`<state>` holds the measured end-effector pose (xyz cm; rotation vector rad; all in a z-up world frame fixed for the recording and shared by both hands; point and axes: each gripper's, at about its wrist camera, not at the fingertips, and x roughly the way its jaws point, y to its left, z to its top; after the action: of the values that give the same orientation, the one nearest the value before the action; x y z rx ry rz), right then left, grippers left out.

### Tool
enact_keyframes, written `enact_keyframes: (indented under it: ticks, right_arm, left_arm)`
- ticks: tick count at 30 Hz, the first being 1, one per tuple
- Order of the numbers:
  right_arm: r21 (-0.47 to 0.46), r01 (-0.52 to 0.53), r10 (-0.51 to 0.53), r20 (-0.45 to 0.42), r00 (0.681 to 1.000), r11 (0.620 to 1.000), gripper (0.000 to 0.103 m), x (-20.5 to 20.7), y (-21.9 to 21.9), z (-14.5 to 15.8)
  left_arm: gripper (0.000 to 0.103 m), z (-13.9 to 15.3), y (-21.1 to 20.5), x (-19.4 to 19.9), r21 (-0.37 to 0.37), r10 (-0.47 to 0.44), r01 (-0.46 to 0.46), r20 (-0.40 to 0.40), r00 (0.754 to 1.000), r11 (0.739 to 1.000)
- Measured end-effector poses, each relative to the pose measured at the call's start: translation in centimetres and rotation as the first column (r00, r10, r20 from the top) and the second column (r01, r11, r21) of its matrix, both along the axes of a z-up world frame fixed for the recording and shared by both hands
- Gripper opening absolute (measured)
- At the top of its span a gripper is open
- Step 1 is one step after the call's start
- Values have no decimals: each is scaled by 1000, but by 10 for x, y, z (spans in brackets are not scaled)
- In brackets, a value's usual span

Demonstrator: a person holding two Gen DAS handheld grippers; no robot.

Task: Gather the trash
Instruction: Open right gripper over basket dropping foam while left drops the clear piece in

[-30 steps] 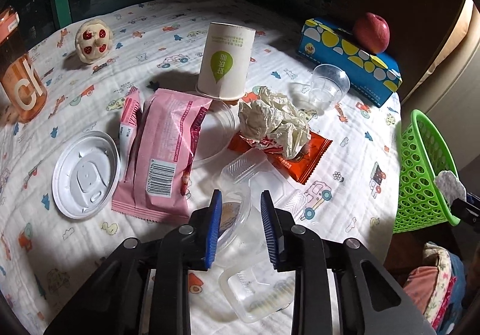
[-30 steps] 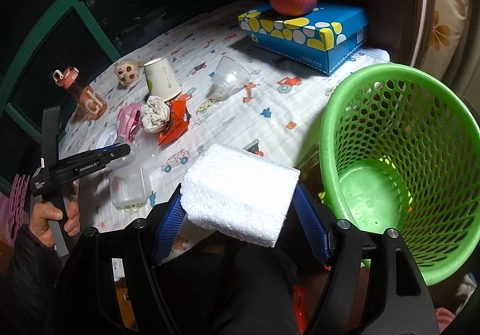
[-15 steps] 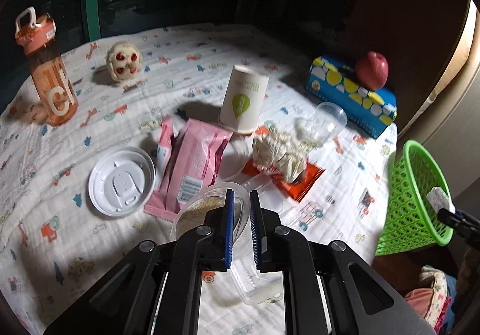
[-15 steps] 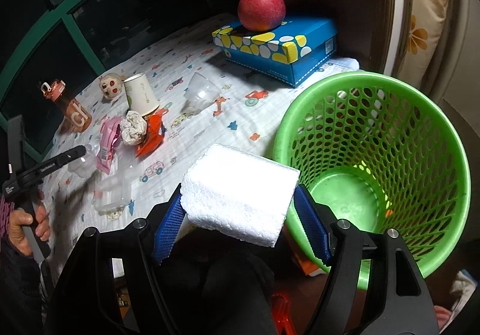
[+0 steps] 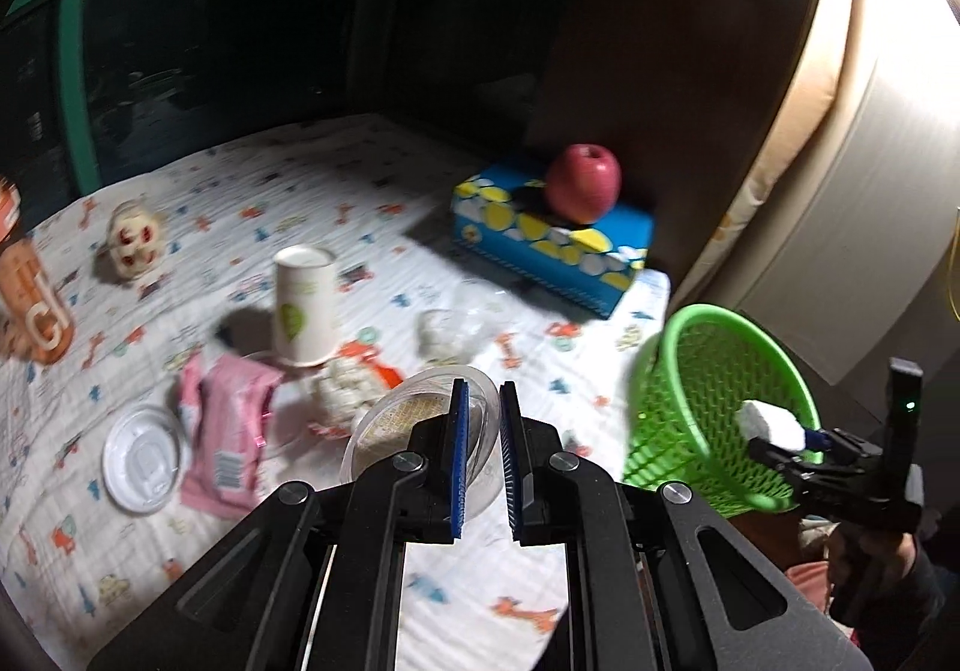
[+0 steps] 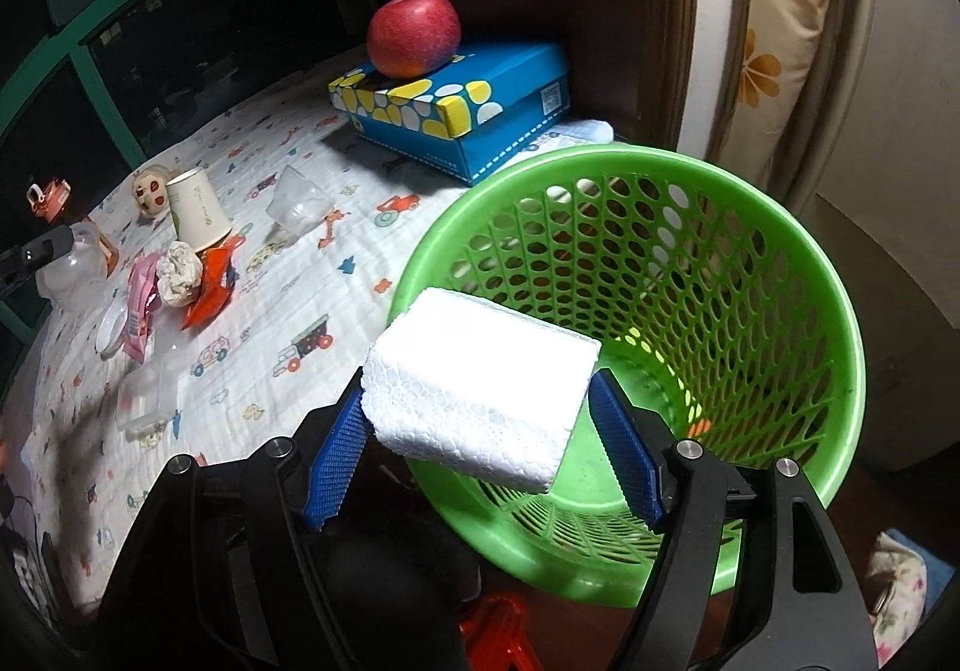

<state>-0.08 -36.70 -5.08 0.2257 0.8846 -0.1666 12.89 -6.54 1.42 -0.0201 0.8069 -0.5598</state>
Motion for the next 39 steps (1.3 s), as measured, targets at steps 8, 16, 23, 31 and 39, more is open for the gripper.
enact_keyframes:
  ticks: [8, 16, 23, 31, 39]
  right_arm:
    - [19, 37, -37, -1, 999, 999, 78, -10, -29, -5]
    - [41, 50, -51, 11, 999, 998, 78, -21, -50, -3]
    - [41, 65, -66, 33, 997, 997, 79, -37, -65, 3]
    - [63, 92, -96, 51, 994, 994, 79, -56, -85, 5]
    - [80, 106, -109, 43, 993, 991, 79, -66, -95, 1]
  left_arm:
    - [10, 12, -76, -7, -17, -134, 134, 15, 991, 991]
    - [10, 13, -147, -14, -20, -249, 249, 2, 969, 968]
    - [10, 0, -202, -20, -18, -327, 327, -33, 944, 945]
    - [10, -24, -249, -32, 11, -395, 398, -95, 914, 917]
    - [18, -48, -265, -31, 24, -401, 409, -159, 902, 912]
